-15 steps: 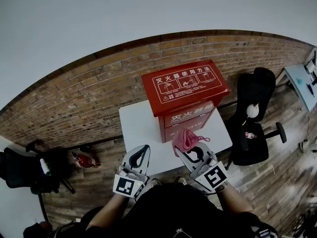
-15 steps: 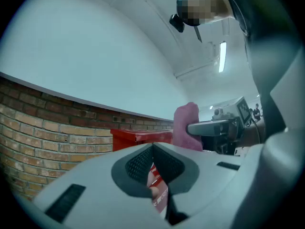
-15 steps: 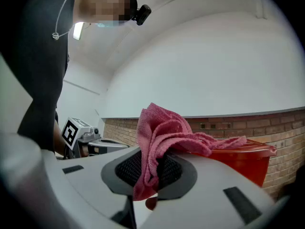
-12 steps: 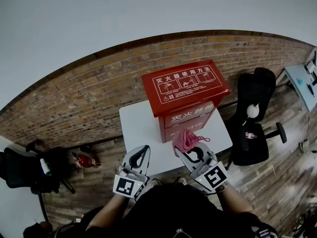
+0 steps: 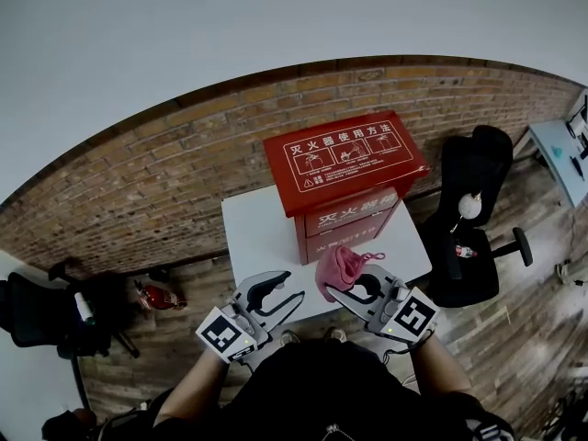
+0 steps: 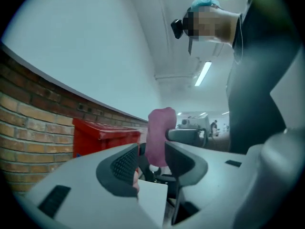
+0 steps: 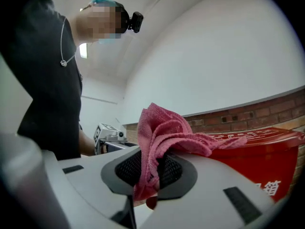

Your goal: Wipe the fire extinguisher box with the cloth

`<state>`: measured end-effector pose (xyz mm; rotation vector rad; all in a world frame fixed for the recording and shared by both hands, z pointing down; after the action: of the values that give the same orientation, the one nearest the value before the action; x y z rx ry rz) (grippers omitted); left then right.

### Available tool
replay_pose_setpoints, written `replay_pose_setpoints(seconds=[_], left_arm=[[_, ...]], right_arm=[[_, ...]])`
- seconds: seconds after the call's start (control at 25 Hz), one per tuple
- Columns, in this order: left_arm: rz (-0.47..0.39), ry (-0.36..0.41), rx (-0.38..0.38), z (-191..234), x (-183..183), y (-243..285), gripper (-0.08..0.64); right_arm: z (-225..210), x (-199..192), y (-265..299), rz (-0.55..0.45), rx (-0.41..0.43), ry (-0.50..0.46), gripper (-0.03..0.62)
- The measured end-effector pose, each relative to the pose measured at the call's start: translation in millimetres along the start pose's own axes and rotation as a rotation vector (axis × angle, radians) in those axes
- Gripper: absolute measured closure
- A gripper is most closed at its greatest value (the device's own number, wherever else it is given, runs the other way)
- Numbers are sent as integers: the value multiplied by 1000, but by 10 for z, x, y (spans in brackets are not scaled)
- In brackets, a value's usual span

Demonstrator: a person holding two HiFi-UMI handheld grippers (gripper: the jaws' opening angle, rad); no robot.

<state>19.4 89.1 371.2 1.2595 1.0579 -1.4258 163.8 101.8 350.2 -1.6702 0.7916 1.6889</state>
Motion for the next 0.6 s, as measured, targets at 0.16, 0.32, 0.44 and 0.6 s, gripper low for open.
replay_pose_setpoints(seconds=[0.16,0.32,0.44,0.6], left_arm=[[13,-70,-179,-72,76,93,350],[22,-144,-353,-170,165,163,320],[17,-210,-503,-295,230,200,307],[14,-249,-595,-392,266,265,305]], right_arm=[[137,30,-86,-16,234,-3,518],[280,75,-176,-27,442,-6,518],[341,87,-212,-20,548,-11,518],[420,96,-217,-2,646,-42,518]])
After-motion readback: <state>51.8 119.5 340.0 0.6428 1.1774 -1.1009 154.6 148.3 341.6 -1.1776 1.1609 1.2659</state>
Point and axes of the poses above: the fingertips, and each gripper's own axes: y forward along the fingers, z to its left, x out of its top, the point moved 5 cm from there along -y, backward along the fingers, and after that the axes turned 9 degrees about -x, right-handed, at the moved point
